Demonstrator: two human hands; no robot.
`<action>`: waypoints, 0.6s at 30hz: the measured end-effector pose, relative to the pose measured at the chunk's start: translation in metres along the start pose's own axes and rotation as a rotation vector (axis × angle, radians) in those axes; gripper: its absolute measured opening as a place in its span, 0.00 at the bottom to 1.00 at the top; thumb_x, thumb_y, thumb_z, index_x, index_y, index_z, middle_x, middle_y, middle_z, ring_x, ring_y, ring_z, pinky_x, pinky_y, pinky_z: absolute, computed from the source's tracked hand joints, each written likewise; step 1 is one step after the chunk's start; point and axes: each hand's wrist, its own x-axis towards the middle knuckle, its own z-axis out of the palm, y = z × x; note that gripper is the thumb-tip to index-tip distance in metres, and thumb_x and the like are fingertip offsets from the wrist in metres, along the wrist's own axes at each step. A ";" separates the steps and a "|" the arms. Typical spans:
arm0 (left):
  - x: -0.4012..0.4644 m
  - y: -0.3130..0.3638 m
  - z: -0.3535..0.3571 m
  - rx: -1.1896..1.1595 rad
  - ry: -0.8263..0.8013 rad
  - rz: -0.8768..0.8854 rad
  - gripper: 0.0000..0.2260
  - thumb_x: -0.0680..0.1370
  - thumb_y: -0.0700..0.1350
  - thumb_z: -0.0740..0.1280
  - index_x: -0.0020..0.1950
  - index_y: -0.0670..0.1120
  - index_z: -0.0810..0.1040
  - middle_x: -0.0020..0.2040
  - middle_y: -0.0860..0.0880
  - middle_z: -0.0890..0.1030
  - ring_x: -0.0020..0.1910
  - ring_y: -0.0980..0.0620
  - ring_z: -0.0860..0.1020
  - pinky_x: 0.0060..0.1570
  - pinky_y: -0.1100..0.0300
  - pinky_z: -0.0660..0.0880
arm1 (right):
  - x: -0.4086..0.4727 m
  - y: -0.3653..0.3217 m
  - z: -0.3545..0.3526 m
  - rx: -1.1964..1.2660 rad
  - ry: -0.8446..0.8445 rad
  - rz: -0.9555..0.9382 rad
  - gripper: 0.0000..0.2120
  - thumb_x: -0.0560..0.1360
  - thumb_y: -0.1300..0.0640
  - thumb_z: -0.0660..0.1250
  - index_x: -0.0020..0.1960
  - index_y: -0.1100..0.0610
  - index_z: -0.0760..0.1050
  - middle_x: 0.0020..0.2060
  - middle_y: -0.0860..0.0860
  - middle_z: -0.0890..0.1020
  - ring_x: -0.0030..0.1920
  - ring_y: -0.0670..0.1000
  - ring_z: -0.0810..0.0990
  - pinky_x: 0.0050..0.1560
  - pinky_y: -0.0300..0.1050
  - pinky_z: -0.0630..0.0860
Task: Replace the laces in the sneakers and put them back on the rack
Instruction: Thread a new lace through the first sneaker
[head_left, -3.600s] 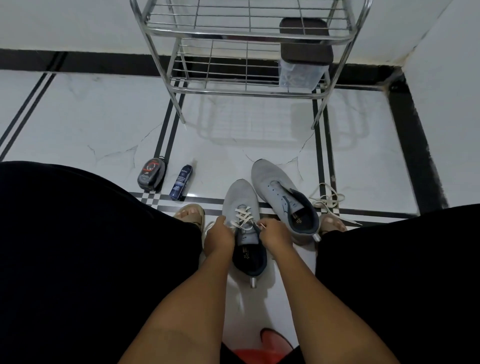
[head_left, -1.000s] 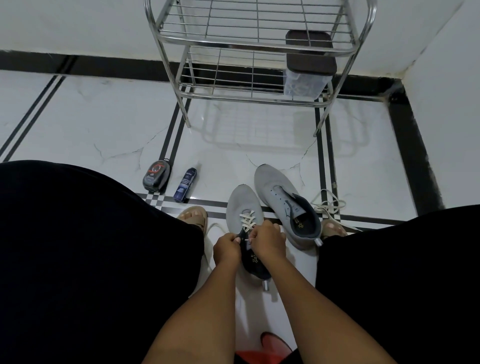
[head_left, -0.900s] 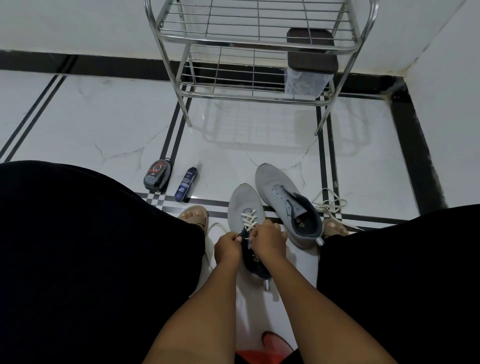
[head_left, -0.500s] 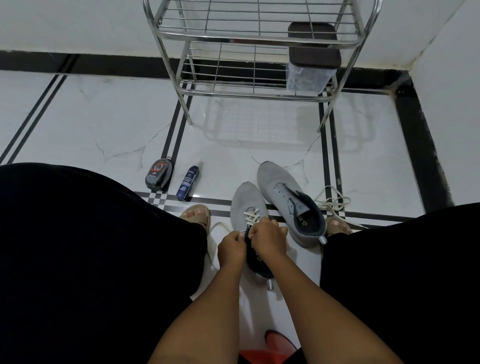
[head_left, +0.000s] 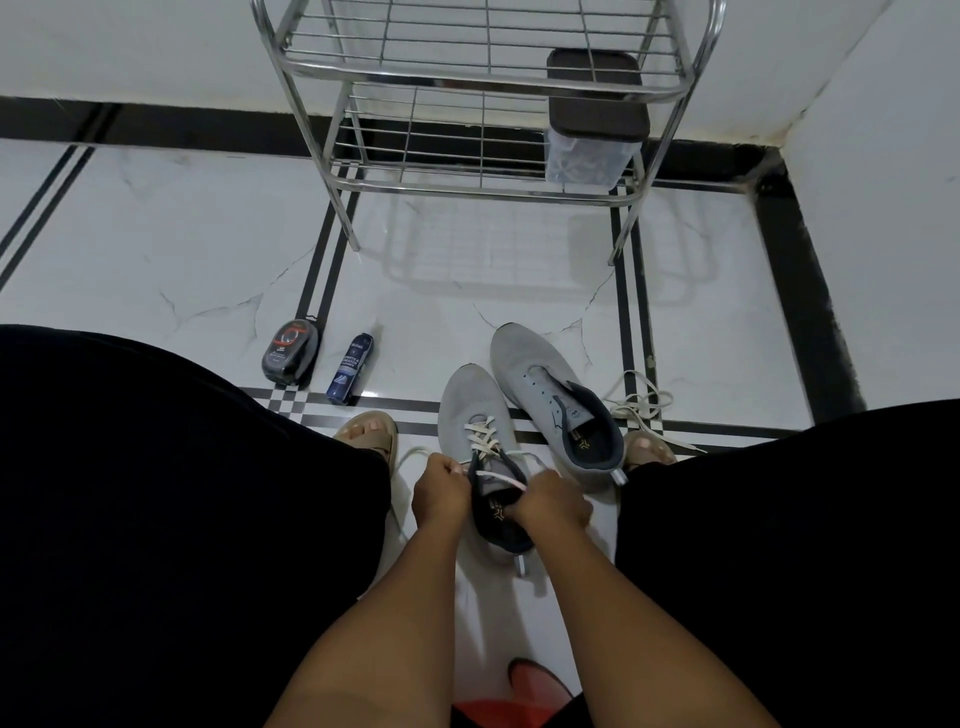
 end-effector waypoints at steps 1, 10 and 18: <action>0.002 0.001 0.000 -0.005 0.019 -0.020 0.04 0.80 0.43 0.58 0.47 0.47 0.71 0.45 0.46 0.76 0.43 0.45 0.73 0.42 0.58 0.66 | 0.001 0.007 0.004 0.019 -0.111 0.080 0.18 0.73 0.52 0.67 0.62 0.54 0.76 0.60 0.52 0.79 0.60 0.54 0.78 0.55 0.47 0.74; 0.018 0.050 -0.059 -0.783 0.395 -0.138 0.11 0.77 0.35 0.57 0.58 0.41 0.69 0.53 0.41 0.79 0.48 0.43 0.78 0.50 0.50 0.77 | 0.006 0.010 0.009 0.279 -0.431 0.172 0.08 0.72 0.57 0.65 0.48 0.60 0.76 0.49 0.58 0.83 0.48 0.58 0.84 0.51 0.51 0.81; 0.007 0.069 -0.078 -0.048 0.169 0.073 0.14 0.80 0.44 0.55 0.57 0.39 0.77 0.58 0.38 0.79 0.55 0.40 0.76 0.52 0.53 0.71 | 0.014 -0.009 -0.007 0.372 -0.041 -0.252 0.05 0.75 0.55 0.68 0.49 0.53 0.80 0.48 0.54 0.83 0.52 0.57 0.79 0.43 0.42 0.71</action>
